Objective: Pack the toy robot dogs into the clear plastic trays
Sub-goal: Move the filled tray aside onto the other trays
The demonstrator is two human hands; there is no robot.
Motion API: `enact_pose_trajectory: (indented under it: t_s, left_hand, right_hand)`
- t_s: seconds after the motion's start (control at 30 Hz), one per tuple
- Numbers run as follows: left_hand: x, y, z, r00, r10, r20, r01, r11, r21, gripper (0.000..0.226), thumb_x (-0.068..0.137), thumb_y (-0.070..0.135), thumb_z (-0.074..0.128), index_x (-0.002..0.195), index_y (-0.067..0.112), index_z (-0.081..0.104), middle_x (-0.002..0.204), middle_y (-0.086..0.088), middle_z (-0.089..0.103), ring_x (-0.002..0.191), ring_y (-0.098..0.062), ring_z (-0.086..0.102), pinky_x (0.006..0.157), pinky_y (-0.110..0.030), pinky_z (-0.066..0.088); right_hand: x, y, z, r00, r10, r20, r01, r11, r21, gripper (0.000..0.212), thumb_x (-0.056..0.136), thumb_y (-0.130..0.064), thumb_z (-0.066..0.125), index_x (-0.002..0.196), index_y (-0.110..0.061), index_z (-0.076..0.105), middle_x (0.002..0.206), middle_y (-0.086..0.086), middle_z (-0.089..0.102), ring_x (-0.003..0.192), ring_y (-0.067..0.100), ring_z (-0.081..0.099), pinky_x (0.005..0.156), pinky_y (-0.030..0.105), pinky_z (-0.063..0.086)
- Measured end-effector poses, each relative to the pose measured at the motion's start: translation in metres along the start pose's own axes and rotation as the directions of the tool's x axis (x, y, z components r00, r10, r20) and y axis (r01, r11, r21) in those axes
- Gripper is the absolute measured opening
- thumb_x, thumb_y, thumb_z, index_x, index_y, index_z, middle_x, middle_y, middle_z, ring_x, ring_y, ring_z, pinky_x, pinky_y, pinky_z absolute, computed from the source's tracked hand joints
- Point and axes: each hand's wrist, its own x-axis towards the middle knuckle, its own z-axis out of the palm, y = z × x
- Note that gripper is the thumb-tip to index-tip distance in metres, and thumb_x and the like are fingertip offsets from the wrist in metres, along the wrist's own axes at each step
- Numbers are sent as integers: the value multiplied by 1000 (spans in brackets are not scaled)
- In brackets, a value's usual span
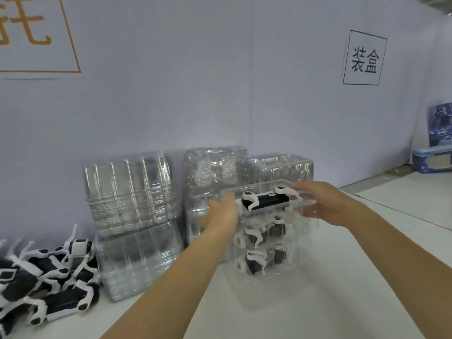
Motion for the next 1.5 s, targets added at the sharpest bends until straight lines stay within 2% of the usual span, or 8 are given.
enact_pose_trajectory:
  t_s: [0.13, 0.23, 0.4, 0.6, 0.77, 1.03, 1.23, 1.5]
  left_hand:
    - [4, -2, 11, 999, -36, -28, 35, 999, -13, 67, 102, 48, 36, 160, 20, 16, 159, -11, 30, 144, -35, 29, 116, -54, 29]
    - [5, -4, 18, 996, -57, -62, 58, 998, 3, 65, 102, 48, 35, 158, 19, 19, 158, -15, 30, 141, -37, 31, 115, -55, 30]
    - [10, -9, 25, 991, -109, -75, 102, 991, -91, 59, 100, 46, 36, 152, 18, 33, 150, -17, 38, 134, -37, 39, 112, -55, 34]
    - [9, -19, 24, 996, -87, -18, 79, 960, -268, 39, 100, 45, 42, 129, 20, 50, 116, -8, 60, 104, -28, 56, 101, -50, 40]
    - [3, -21, 34, 999, -18, -27, 10, 967, -256, 65, 100, 54, 44, 157, 33, 20, 161, -4, 24, 145, -34, 29, 116, -61, 26]
    - [2, -38, 36, 985, 35, -169, -80, 960, -270, 56, 100, 54, 43, 149, 30, 31, 150, -4, 40, 136, -34, 40, 111, -61, 33]
    - [3, -47, 22, 999, 7, -50, -27, 908, -419, 57, 100, 61, 38, 151, 37, 30, 157, -4, 31, 143, -37, 33, 113, -69, 27]
    - [-2, -46, 25, 999, 40, -30, -45, 976, -215, 64, 101, 65, 27, 153, 27, 24, 154, -9, 36, 140, -33, 38, 115, -61, 29]
  right_hand:
    - [13, 8, -3, 1000, 29, -7, -29, 1000, 4, 28, 92, -26, 70, 117, -12, 69, 128, 11, 60, 84, 34, 64, 63, 32, 57]
    - [14, 15, -3, 998, 62, 4, -62, 996, 70, 12, 92, -24, 69, 95, -19, 79, 122, 7, 58, 80, 32, 67, 65, 32, 58]
    - [16, 24, 2, 998, 61, 15, -63, 992, 107, 32, 92, -32, 65, 121, -20, 70, 131, 3, 57, 92, 29, 66, 67, 32, 50]
    - [18, 26, 4, 999, 43, 9, -44, 995, 89, 33, 97, -33, 58, 125, -19, 67, 124, 6, 58, 88, 26, 65, 70, 33, 51]
    - [17, 30, 8, 997, 75, -26, -71, 990, 120, 33, 96, -39, 53, 120, -24, 70, 102, 9, 59, 80, 26, 60, 67, 34, 47]
    - [7, 39, 12, 995, 83, 59, -89, 989, 120, 32, 99, -50, 48, 121, -36, 67, 97, 11, 60, 76, 22, 55, 78, 39, 41]
    - [3, 39, 16, 996, 40, 81, -47, 995, 86, 35, 101, -53, 42, 120, -41, 68, 98, 9, 61, 79, 21, 53, 72, 37, 36]
    - [5, 33, 16, 1000, -11, 22, 9, 999, 53, 34, 102, -45, 47, 121, -29, 70, 114, 7, 63, 77, 22, 57, 66, 34, 41]
